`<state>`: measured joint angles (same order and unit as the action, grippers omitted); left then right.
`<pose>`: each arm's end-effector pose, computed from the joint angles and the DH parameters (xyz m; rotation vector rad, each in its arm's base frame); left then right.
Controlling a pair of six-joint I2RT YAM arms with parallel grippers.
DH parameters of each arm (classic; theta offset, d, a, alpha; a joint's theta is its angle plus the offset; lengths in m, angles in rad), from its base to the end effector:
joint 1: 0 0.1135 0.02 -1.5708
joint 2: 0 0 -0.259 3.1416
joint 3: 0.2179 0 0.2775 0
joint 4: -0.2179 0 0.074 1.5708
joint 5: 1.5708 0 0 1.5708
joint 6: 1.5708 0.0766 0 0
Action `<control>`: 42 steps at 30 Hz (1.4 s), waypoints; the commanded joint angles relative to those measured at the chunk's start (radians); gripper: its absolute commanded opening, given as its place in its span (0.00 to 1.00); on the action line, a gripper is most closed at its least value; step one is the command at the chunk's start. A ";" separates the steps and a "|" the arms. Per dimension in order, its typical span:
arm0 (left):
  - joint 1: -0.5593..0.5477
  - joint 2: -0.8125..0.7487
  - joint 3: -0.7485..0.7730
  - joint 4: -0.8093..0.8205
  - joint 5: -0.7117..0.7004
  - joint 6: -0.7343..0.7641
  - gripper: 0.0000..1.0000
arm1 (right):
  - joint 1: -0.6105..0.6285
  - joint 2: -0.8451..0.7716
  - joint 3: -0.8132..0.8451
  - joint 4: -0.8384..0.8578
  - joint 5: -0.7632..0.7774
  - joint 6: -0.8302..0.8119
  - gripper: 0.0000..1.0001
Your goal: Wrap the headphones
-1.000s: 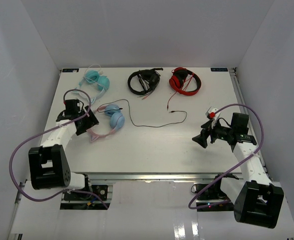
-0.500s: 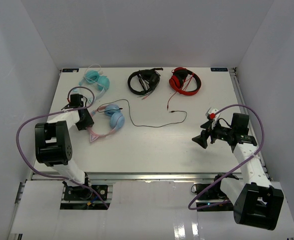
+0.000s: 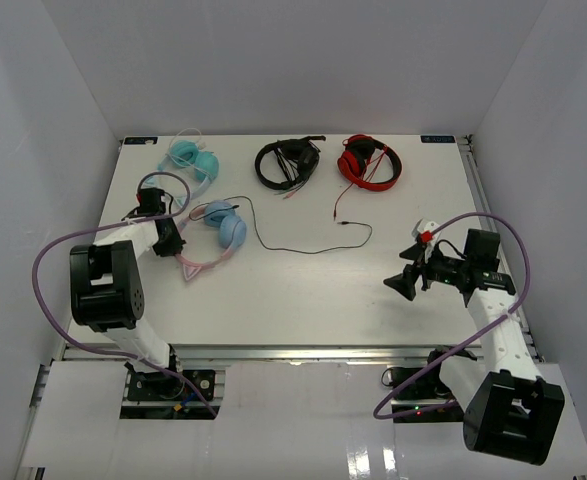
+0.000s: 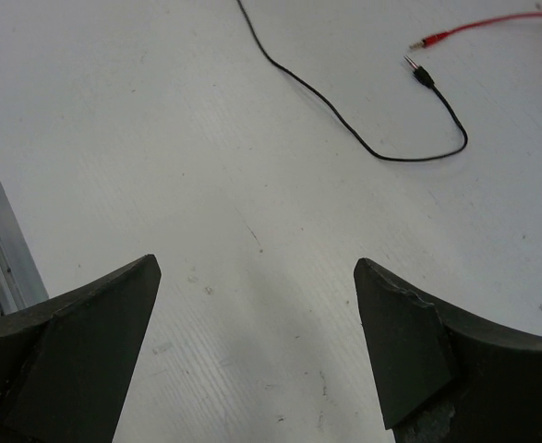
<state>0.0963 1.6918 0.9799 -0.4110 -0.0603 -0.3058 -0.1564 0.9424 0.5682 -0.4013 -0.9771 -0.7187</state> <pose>0.3586 0.0393 0.1034 -0.5553 2.6321 0.0166 0.2324 0.0276 0.1980 -0.9715 1.7750 0.5993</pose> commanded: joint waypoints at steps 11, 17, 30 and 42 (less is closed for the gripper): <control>-0.534 -0.424 0.148 -0.219 0.158 -0.104 0.00 | 0.065 -0.133 0.055 -0.044 -0.216 -0.309 0.91; -0.639 -0.460 0.259 -0.286 0.177 -0.202 0.00 | 0.202 -0.070 0.029 0.291 -0.089 -0.026 0.90; -0.771 -0.399 0.554 -0.429 0.175 -0.258 0.00 | 0.455 0.202 0.067 0.265 0.001 -0.327 0.90; -0.782 -0.426 0.679 -0.502 0.192 -0.280 0.00 | 0.582 0.523 0.178 0.366 0.147 -0.294 0.90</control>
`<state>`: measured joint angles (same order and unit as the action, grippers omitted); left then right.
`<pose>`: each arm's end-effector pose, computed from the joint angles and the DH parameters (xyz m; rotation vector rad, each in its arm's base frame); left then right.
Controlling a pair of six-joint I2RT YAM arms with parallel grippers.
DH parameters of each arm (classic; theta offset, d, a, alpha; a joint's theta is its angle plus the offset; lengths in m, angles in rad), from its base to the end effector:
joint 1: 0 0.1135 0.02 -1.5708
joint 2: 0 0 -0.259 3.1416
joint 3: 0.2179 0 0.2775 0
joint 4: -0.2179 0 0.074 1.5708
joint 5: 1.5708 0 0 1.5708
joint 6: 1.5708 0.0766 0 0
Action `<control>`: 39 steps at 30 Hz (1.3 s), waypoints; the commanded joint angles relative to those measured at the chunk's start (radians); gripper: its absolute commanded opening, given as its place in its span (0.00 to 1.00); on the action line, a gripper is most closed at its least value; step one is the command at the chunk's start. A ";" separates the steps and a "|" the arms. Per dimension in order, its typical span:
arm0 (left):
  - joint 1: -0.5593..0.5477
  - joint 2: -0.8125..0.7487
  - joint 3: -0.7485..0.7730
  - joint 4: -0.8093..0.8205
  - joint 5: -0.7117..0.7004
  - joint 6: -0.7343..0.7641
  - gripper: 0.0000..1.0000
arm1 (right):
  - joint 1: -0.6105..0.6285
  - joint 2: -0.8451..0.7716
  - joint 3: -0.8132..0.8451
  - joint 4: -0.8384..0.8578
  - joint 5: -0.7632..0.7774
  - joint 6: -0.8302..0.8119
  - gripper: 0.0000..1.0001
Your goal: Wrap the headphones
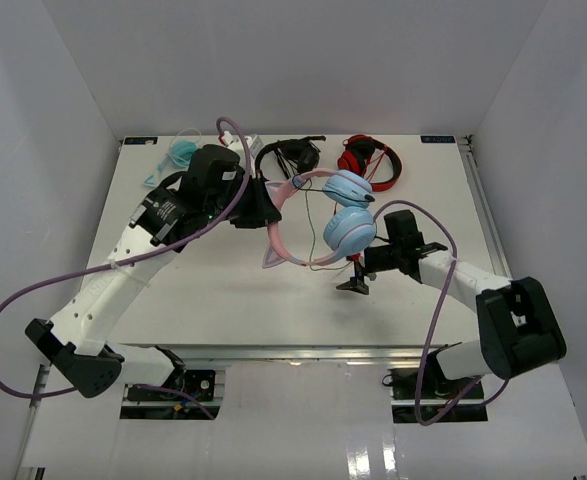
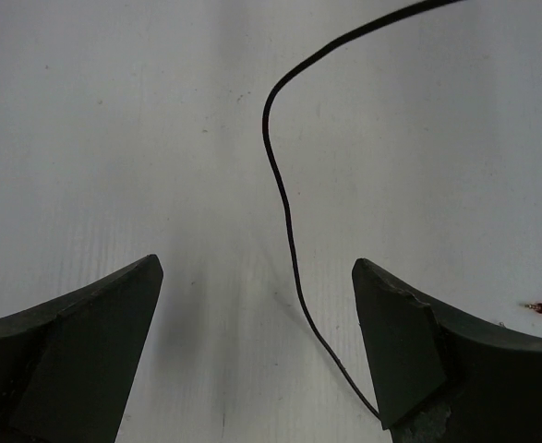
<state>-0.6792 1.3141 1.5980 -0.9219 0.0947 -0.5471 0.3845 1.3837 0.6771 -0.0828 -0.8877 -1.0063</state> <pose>0.2431 -0.2055 0.4080 0.2083 2.3101 -0.7616 0.2586 0.1687 0.1508 -1.6341 1.3269 0.6749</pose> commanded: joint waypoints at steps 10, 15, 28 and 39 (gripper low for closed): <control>-0.006 -0.074 0.118 -0.047 0.008 -0.045 0.00 | 0.112 0.232 0.180 0.110 0.125 0.069 0.89; -0.006 -0.089 0.134 -0.053 -0.041 -0.049 0.00 | 0.124 0.259 0.201 0.097 0.129 0.088 0.59; -0.006 -0.114 0.136 0.023 -0.323 -0.078 0.00 | 0.125 0.059 0.151 -0.032 0.107 0.158 0.08; 0.082 0.077 0.179 0.185 -0.569 -0.079 0.00 | 0.260 -0.372 0.079 -0.214 0.321 0.130 0.08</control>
<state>-0.6367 1.3382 1.7425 -0.8967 -0.3732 -0.5891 0.5943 1.0541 0.7192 -0.1831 -0.6747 -0.8635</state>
